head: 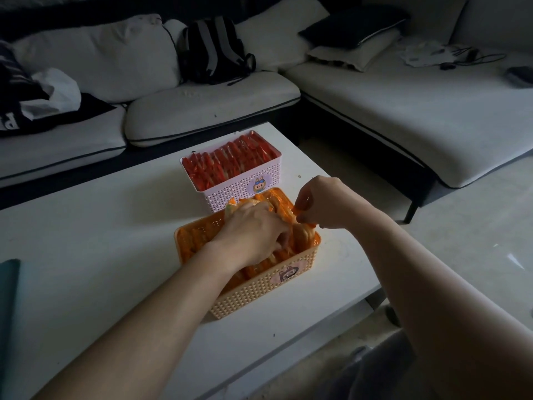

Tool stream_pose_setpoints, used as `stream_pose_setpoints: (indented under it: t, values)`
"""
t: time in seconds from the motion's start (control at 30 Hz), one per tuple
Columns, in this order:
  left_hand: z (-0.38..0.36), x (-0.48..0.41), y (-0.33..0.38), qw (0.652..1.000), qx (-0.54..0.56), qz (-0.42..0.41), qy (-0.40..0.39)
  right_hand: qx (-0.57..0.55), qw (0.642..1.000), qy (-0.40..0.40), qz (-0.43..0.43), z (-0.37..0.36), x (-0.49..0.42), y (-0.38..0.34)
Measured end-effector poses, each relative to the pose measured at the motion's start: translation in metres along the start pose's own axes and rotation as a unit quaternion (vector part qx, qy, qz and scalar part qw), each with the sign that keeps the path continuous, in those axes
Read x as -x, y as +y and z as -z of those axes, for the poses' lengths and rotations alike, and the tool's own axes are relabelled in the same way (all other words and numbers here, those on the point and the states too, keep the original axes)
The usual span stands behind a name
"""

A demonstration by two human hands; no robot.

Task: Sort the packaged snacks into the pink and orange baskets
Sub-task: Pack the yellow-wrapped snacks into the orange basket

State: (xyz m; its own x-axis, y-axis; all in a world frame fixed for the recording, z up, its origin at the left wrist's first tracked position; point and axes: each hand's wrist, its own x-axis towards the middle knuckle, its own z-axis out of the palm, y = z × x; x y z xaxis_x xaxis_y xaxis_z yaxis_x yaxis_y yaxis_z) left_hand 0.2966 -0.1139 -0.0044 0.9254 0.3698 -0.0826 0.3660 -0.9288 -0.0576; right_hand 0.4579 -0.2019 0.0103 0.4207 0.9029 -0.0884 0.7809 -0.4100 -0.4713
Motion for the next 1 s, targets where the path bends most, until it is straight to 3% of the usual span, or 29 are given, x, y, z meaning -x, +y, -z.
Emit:
stream_pose_setpoints:
  t: [0.1,0.27,0.4,0.6,0.83,1.0]
  values:
    - [0.002,0.002,0.003,0.999,-0.027,-0.031,-0.027,-0.007,1.000,0.000,-0.005,0.000,-0.001,0.000]
    - [-0.006,-0.002,0.009,0.999,-0.021,-0.013,0.043,-0.008,1.000,0.002,-0.012,-0.001,-0.001,-0.001]
    - [-0.005,0.000,-0.004,0.996,-0.007,-0.046,0.076,0.031,0.999,0.008,-0.011,-0.005,-0.002,-0.004]
    - [-0.005,-0.001,0.005,0.998,-0.057,-0.036,0.019,0.042,0.999,0.025,-0.018,-0.009,-0.004,-0.006]
    - [-0.010,-0.005,-0.004,0.992,0.018,-0.052,0.116,0.067,0.997,0.012,-0.028,-0.006,-0.002,-0.008]
    - [-0.008,-0.004,-0.012,0.987,0.061,-0.054,0.140,0.181,0.982,0.010,-0.061,-0.024,-0.001,-0.015]
